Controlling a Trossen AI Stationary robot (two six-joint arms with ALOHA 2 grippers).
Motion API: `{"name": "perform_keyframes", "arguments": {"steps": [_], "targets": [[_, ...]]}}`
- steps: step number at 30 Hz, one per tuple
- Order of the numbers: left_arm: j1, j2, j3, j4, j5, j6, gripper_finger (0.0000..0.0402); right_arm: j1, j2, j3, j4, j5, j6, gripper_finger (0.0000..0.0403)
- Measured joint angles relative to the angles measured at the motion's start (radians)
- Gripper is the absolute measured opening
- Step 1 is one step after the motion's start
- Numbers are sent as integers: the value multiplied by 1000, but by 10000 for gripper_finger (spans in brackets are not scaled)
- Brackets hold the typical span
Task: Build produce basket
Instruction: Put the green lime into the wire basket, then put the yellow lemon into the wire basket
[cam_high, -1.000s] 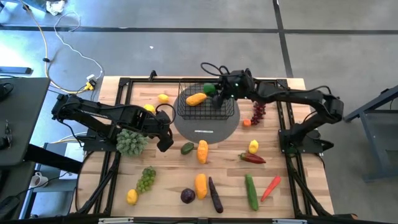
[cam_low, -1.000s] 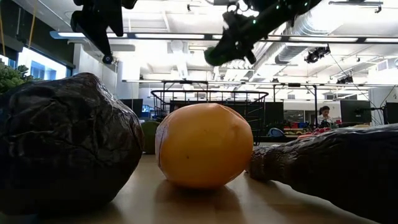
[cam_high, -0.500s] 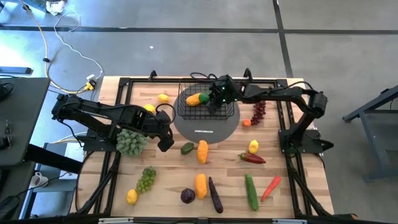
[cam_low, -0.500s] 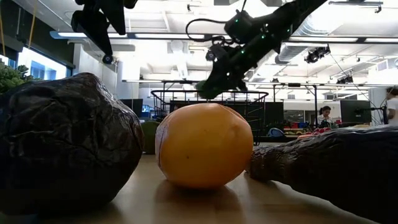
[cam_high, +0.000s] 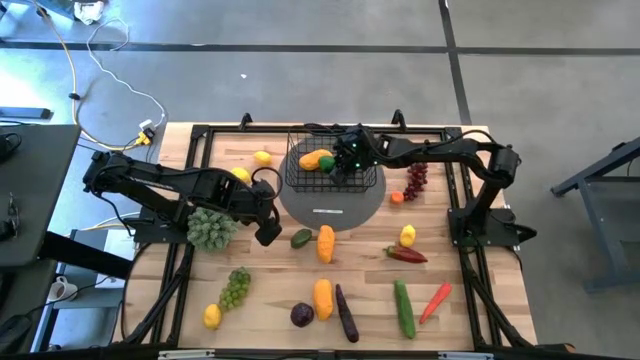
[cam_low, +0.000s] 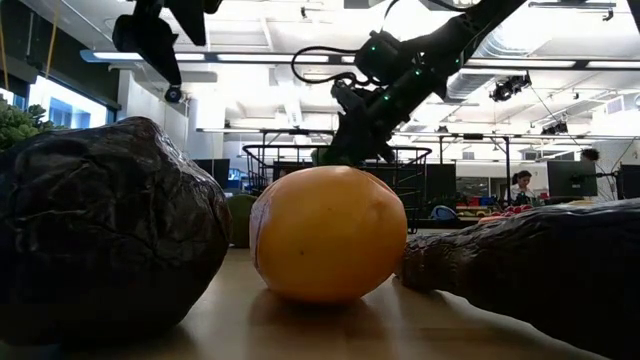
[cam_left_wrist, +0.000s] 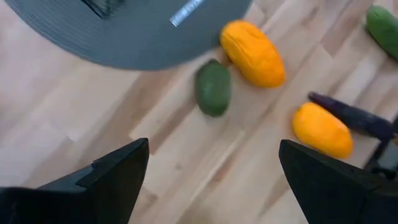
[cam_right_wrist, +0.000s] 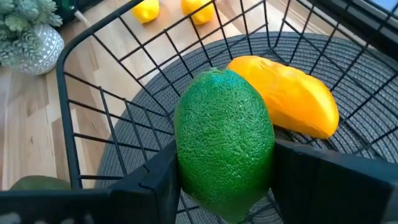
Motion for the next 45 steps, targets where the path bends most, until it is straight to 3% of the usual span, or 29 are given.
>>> {"name": "perform_keyframes", "arguments": {"steps": [10,14,28,38,45], "targets": [[-114,0,0,0,44,-112,349,-1,0,0,0,0,-17,234],[-167,0,0,-4,44,-207,349,-8,0,0,0,-3,4,241],[-453,0,0,-7,82,-824,349,-14,-31,2,-6,-15,-17,242],[-673,63,0,-5,78,-1226,349,-9,-53,162,-241,-4,-70,239],[-777,140,0,34,82,-1396,349,27,-53,272,-421,-1,-44,239]]}}
